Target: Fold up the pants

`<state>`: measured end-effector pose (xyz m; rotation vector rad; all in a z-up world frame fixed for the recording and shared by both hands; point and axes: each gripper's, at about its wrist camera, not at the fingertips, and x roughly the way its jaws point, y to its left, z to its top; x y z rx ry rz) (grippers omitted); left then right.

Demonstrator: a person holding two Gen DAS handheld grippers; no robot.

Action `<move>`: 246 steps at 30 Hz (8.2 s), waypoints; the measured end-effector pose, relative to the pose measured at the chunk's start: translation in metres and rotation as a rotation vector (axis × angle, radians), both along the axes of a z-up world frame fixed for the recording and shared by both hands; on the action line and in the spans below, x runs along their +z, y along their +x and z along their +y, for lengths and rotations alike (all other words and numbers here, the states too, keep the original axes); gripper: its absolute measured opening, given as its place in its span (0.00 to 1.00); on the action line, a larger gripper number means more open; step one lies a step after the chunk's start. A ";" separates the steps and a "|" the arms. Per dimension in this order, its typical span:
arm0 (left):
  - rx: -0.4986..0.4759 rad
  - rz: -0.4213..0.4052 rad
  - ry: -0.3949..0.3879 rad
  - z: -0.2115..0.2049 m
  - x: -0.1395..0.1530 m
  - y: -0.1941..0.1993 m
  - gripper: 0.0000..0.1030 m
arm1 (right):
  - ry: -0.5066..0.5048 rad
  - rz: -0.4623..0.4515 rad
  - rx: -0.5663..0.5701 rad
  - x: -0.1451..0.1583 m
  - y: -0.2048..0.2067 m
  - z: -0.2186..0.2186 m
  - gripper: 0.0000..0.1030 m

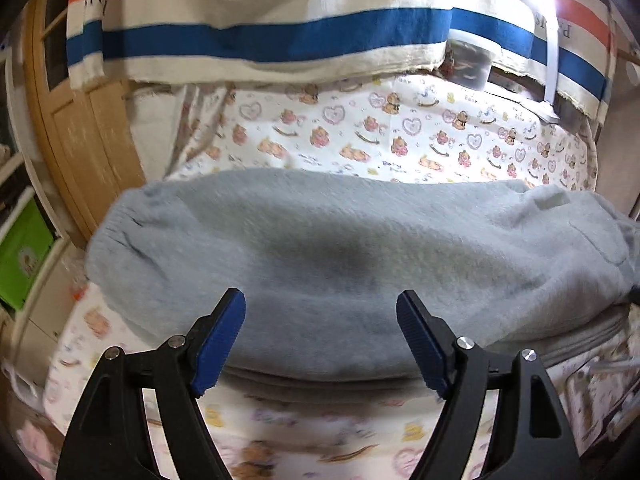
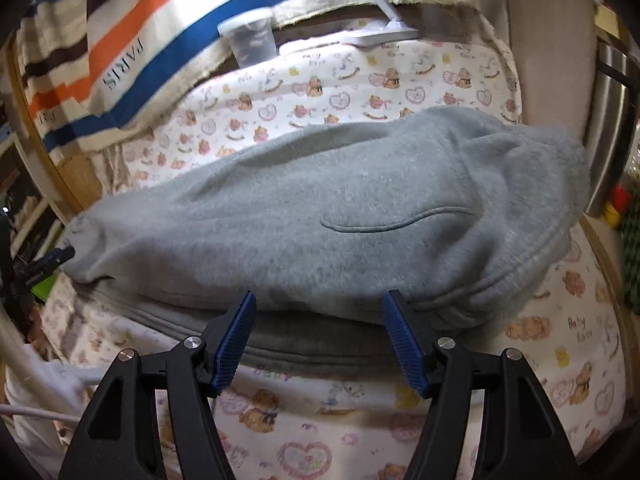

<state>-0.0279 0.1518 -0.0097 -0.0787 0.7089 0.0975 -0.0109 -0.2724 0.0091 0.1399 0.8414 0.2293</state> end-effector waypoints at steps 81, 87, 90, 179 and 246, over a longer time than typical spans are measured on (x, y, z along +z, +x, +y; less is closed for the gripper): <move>0.113 0.008 0.137 -0.014 0.024 0.069 0.79 | 0.024 -0.096 -0.144 0.026 0.054 -0.099 0.49; 0.220 0.193 0.211 0.023 -0.027 0.073 0.79 | -0.098 -0.004 -0.170 -0.033 0.059 -0.095 0.47; 0.253 0.179 0.138 0.051 -0.042 0.062 0.94 | -0.148 -0.015 -0.175 -0.032 0.058 -0.088 0.47; 0.308 0.029 -0.838 0.217 -0.075 -0.048 0.57 | -0.188 -0.071 -0.064 0.038 0.057 -0.004 0.49; -0.584 0.053 -0.284 -0.111 0.064 0.016 0.66 | 0.192 -0.016 0.309 0.046 0.120 0.043 0.68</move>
